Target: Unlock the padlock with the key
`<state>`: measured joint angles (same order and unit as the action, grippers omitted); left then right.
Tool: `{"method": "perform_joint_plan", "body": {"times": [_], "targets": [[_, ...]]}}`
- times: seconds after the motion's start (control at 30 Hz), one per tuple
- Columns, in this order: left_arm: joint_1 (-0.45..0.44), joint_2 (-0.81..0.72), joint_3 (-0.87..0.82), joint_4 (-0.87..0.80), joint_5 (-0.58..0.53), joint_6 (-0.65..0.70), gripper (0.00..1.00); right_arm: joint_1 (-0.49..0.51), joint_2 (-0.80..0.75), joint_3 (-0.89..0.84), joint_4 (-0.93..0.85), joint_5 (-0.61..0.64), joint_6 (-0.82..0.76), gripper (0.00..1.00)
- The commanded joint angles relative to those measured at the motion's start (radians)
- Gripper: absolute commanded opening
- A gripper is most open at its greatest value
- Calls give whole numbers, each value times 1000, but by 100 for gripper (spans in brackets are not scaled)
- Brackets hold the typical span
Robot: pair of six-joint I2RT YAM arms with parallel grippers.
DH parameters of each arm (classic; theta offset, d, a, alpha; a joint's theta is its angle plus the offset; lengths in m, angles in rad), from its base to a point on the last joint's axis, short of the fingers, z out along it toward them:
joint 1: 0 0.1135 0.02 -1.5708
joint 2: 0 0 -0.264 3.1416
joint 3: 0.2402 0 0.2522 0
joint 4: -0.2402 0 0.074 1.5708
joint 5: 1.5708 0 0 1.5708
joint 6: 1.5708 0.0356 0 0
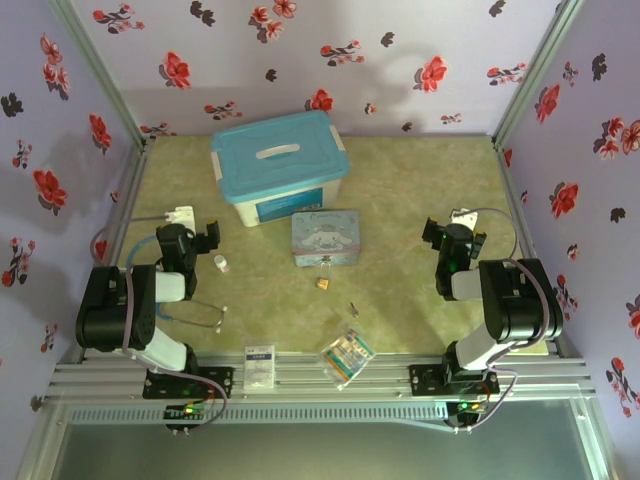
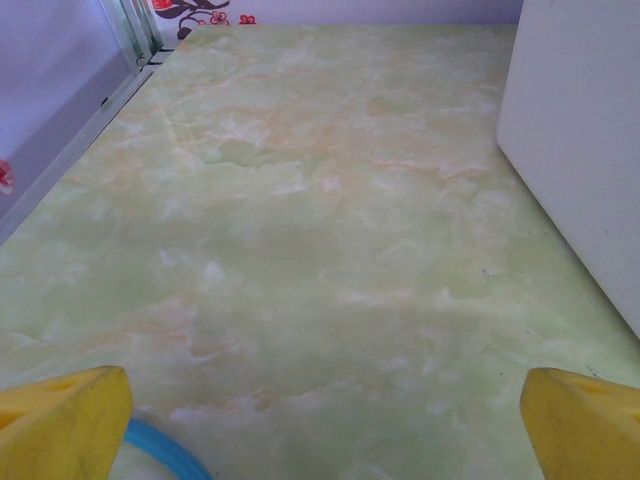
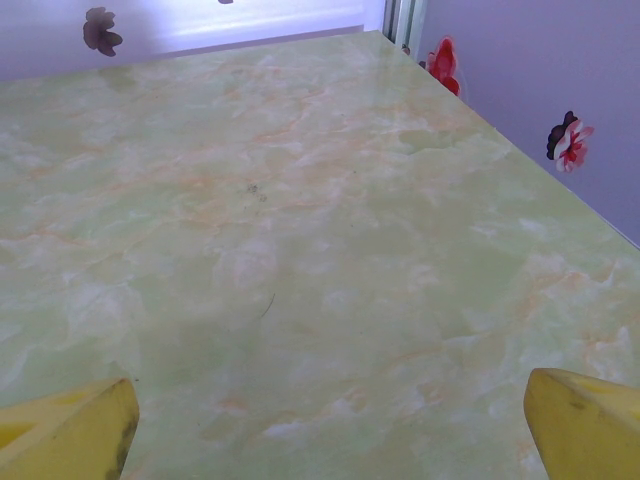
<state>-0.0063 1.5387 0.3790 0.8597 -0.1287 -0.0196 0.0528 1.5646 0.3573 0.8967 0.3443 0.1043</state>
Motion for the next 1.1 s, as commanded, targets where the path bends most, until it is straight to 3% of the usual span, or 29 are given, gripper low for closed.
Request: {"method": "perform_joint_plan", "body": {"times": [0.0, 0.4, 0.73, 0.9, 1.07], "targets": [[7, 6, 14, 28, 4, -1, 100, -2, -3, 13, 21, 14, 3, 99], [7, -11, 5, 33, 7, -3, 100, -5, -15, 6, 32, 7, 0, 99], [8, -326, 8, -185, -77, -71, 100, 6, -306, 30, -233, 25, 16, 99], [7, -493, 74, -432, -25, -283, 100, 4, -482, 157, -630, -58, 210, 99], [29, -670, -21, -412, 59, -478, 100, -3, -543, 218, -887, -282, 358, 99]]}}
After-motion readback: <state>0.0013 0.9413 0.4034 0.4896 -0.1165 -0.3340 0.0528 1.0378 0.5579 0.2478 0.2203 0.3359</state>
